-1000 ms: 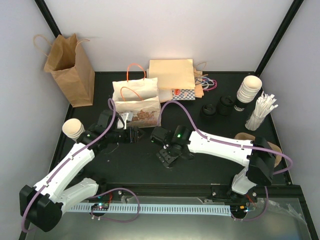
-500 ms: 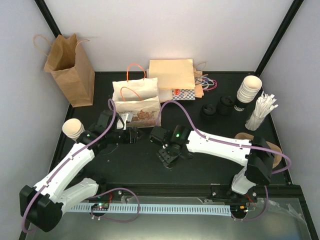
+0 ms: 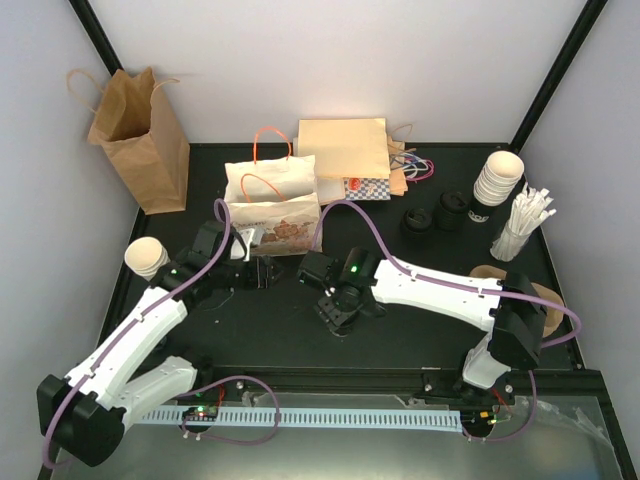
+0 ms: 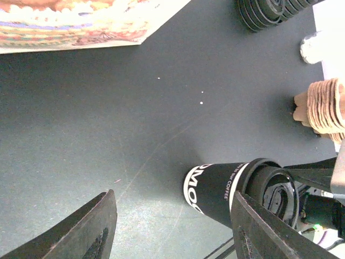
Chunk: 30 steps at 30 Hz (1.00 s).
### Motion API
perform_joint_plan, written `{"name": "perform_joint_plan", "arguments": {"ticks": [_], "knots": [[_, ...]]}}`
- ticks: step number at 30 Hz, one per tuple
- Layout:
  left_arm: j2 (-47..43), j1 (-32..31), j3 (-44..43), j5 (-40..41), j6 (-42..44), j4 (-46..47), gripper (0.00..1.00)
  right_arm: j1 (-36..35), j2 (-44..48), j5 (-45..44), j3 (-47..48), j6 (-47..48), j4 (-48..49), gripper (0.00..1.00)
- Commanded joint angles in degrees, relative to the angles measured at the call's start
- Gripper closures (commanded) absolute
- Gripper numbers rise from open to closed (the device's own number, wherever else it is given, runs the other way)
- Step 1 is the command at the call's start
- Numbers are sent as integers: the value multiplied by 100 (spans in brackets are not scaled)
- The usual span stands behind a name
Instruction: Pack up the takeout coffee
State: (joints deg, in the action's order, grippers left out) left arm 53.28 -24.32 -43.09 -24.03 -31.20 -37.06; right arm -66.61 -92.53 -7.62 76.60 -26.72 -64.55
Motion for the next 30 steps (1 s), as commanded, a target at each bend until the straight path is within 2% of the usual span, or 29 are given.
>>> {"name": "perform_joint_plan", "arguments": {"ticks": [1,7,11,14,18,24,30], "knots": [[-216,120,-532,429,303,-505,40,-1,152,-188,268,16,-140,24],[-594,384,-1027,1153,573,-1068,40,20,174,-498,556,81,-326,23],[-725,1037,-1691,1320,1091,-1578,40,128,227,-615,723,131,-397,23],[-387,1673,-2247,1179,1554,-1880,39,278,352,-688,814,164,-423,24],[97,2280,-2833,706,1816,-1772,38,544,618,-749,942,268,-471,24],[1025,2343,-3634,779,1728,-1399,28,1149,990,-725,1242,532,-540,27],[2270,2346,-4392,606,1815,-1593,27,1422,1088,-929,1864,776,-731,27]]}}
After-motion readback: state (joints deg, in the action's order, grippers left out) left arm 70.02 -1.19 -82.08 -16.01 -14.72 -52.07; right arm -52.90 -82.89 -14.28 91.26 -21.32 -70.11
